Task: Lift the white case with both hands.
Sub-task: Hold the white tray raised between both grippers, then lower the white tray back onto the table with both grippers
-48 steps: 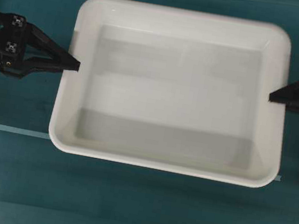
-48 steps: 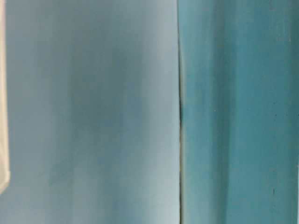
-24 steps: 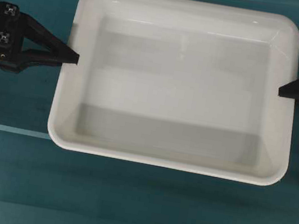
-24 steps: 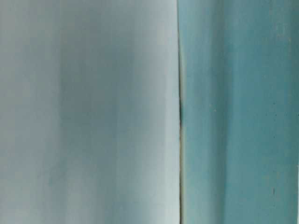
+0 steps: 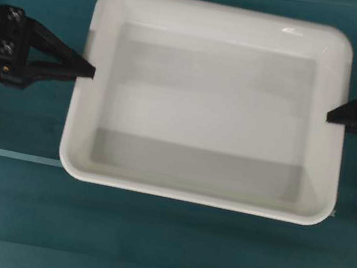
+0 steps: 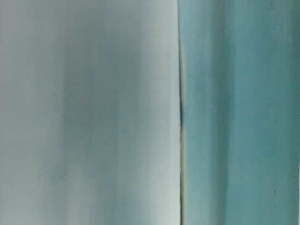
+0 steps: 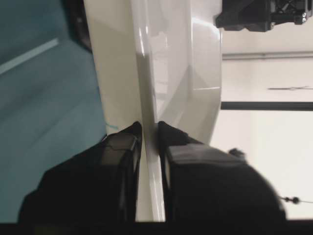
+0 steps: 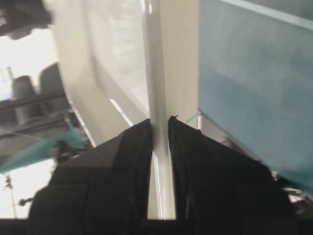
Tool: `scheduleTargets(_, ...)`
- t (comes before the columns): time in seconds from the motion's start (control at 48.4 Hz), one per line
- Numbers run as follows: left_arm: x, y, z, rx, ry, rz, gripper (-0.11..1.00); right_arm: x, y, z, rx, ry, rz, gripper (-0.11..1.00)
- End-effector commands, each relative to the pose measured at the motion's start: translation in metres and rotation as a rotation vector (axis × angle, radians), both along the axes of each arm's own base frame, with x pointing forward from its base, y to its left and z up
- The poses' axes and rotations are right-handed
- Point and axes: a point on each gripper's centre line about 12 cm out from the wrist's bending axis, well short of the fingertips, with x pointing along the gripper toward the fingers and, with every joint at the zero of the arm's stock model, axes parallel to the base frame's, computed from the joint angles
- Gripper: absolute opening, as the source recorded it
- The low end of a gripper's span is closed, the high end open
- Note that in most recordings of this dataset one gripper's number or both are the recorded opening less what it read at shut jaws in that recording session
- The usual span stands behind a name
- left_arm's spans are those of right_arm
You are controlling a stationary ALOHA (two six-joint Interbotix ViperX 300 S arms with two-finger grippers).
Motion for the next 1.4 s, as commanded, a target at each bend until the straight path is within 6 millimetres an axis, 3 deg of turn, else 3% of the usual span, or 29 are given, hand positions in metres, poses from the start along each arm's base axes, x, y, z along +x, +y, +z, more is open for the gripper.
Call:
scheduleTargets(0.0,0.007,0.003,-0.013,0.006,0.027,0.006,0.09,0.006,-0.002,-0.01,-0.008,0.026,-0.002,0.12)
scheduleTargets(0.682,0.006,0.006,-0.145,-0.017,0.3,0.017,0.07,0.01,-0.004,-0.144,-0.03,0.245,-0.001,0.12)
scheduleTargets(0.992,0.005,0.007,-0.191,-0.026,0.415,0.02,0.07,0.02,0.0,-0.184,-0.042,0.309,0.017,0.12)
scheduleTargets(1.384,0.0,0.006,-0.225,-0.034,0.522,0.018,0.06,0.034,-0.001,-0.224,-0.07,0.386,0.022,0.12)
